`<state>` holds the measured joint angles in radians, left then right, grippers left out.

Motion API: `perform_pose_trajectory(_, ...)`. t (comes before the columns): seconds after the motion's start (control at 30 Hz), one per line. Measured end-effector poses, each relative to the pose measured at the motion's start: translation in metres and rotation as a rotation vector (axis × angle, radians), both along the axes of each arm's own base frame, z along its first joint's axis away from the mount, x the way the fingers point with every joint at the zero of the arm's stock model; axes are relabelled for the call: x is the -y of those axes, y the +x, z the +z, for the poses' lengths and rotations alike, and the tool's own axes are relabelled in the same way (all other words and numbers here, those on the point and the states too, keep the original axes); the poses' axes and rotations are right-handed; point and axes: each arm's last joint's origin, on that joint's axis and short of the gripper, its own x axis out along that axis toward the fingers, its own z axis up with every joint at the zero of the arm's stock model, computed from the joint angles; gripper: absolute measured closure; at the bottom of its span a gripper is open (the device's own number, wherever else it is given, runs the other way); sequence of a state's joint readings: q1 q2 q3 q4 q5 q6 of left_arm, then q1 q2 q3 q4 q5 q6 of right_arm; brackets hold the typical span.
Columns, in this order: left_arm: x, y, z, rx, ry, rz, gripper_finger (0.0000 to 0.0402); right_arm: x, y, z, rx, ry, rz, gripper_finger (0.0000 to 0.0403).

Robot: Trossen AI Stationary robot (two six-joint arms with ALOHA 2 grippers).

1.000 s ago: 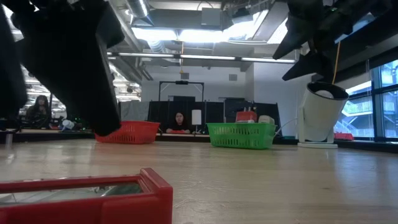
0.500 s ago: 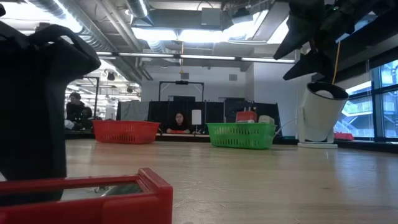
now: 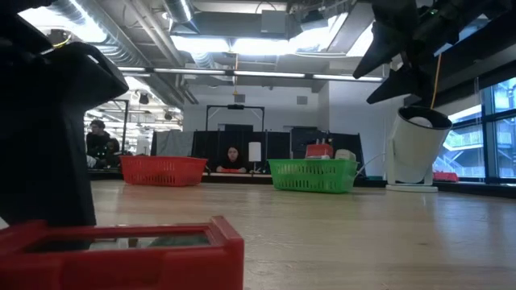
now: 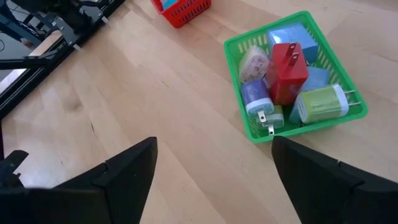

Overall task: Pick & Place Office items
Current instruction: Put the red digital clock into the red bin

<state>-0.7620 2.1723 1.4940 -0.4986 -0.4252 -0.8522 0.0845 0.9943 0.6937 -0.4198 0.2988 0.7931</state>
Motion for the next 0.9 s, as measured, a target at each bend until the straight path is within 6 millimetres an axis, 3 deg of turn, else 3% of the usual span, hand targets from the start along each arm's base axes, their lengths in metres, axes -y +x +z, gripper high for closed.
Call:
perform_pose_trajectory(0.07, 0.0, 0.0, 0.0, 0.006, -0.009, 0.023, 0.0251, 0.0, 0.0, 0.0, 0.002, 0.008, -0.006, 0.0083)
perform_pose_trajectory(0.27, -0.009, 0.003, 0.009, 0.072, 0.003, 0.145, 0.0251, -0.001, 0.001, 0.001, 0.026, 0.047, -0.011, 0.0083)
perform_pose_trajectory(0.53, -0.038, 0.006, 0.059, 0.171, 0.02, 0.271, 0.0251, -0.002, 0.003, 0.013, 0.144, 0.093, 0.009, 0.0086)
perform_pose_trajectory(0.7, -0.068, 0.009, 0.091, 0.188, 0.031, 0.344, 0.0251, -0.001, -0.003, 0.02, 0.194, 0.119, -0.005, 0.0098)
perform_pose_trajectory(0.9, -0.114, 0.013, 0.146, 0.325, 0.042, 0.416, 0.0251, -0.001, -0.009, 0.026, 0.224, 0.115, 0.001, 0.0109)
